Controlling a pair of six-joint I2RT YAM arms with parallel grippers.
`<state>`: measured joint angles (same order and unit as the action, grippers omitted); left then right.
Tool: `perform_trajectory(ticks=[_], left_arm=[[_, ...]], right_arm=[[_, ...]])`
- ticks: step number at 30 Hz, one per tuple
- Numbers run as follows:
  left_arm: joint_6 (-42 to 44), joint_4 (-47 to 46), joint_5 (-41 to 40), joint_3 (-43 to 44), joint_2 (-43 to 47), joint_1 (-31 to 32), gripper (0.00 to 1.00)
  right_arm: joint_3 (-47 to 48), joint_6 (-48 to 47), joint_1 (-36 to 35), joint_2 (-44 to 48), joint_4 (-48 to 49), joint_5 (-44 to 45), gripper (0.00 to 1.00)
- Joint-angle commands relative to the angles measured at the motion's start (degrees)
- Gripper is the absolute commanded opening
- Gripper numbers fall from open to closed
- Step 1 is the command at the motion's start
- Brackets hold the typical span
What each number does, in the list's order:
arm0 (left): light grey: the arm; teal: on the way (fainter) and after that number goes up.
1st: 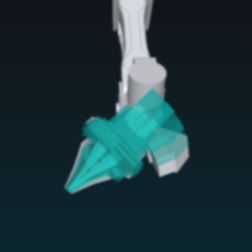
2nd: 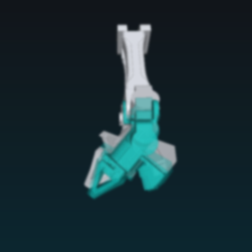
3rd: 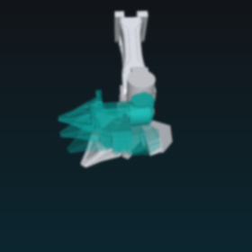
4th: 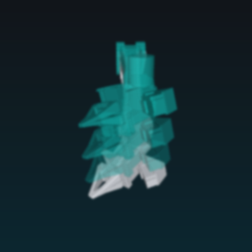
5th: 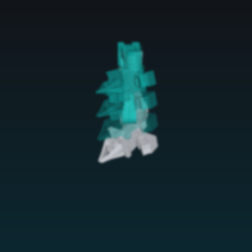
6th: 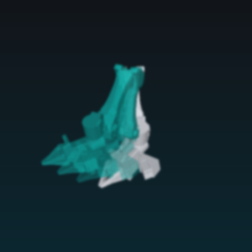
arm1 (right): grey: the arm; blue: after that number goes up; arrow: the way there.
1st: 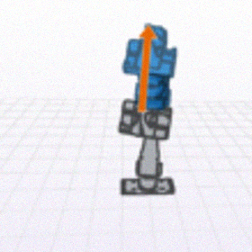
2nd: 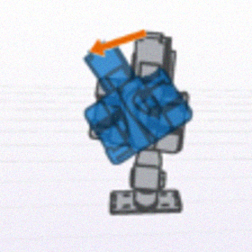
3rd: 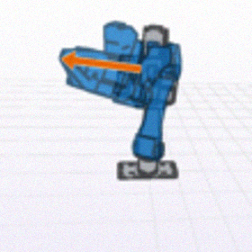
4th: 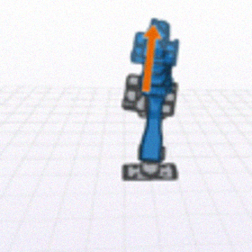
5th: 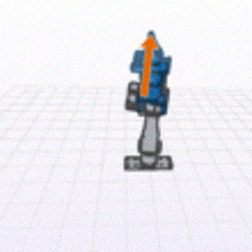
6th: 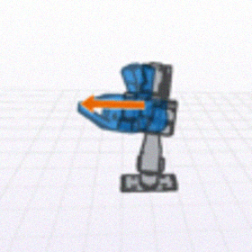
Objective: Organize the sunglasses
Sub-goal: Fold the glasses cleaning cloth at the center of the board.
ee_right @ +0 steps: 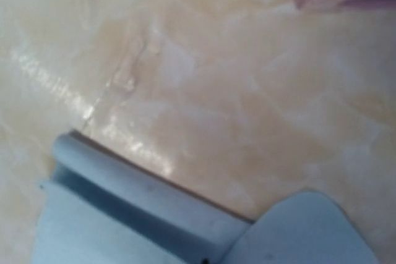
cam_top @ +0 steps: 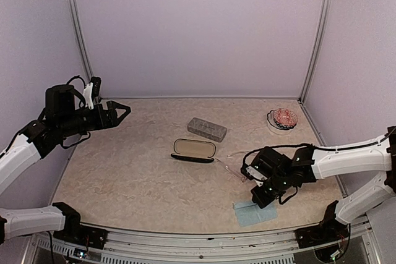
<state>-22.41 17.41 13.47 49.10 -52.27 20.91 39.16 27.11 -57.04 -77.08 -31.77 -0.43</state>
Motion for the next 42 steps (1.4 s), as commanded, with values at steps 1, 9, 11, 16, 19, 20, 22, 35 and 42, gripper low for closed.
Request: perform_trajectory(ticks=[1, 9, 11, 16, 19, 20, 22, 35, 42], left_arm=[[0.88, -0.58, -0.07, -0.68, -0.03, -0.52, 0.99], [0.88, -0.57, -0.08, -0.72, -0.11, -0.52, 0.99], [0.93, -0.55, -0.07, -0.67, -0.2, -0.52, 0.99], [0.93, -0.6, -0.06, -0.75, -0.2, -0.51, 0.99], [0.91, -0.59, -0.11, -0.67, -0.21, -0.52, 0.99], [0.95, -0.57, -0.11, -0.67, -0.26, -0.52, 0.99], [0.93, -0.61, -0.09, -0.67, -0.26, -0.51, 0.99], [0.88, -0.55, -0.2, -0.67, -0.2, -0.52, 0.99], [0.86, -0.51, -0.18, -0.68, -0.33, -0.52, 0.99]], right_arm=[[-1.29, 2.97, -1.3, 1.22, -0.32, -0.59, 0.0], [-2.55, 5.57, -2.86, 2.55, -0.08, -0.47, 0.0], [-2.76, 5.98, -3.05, 2.92, -0.27, -0.39, 0.0], [-3.34, 7.32, -3.73, 4.29, -0.89, -0.25, 0.0], [-4.26, 8.28, -3.95, 5.36, -1.23, -0.32, 0.0], [-4.49, 8.64, -4.08, 5.67, -1.32, -0.36, 0.0], [-5.08, 9.16, -4.29, 6.24, -1.36, -0.39, 0.0], [-5.72, 9.77, -5.69, 6.65, -1.34, -1.29, 0.0], [-6.16, 9.95, -6.0, 8.71, -0.43, -2.37, 0.0]])
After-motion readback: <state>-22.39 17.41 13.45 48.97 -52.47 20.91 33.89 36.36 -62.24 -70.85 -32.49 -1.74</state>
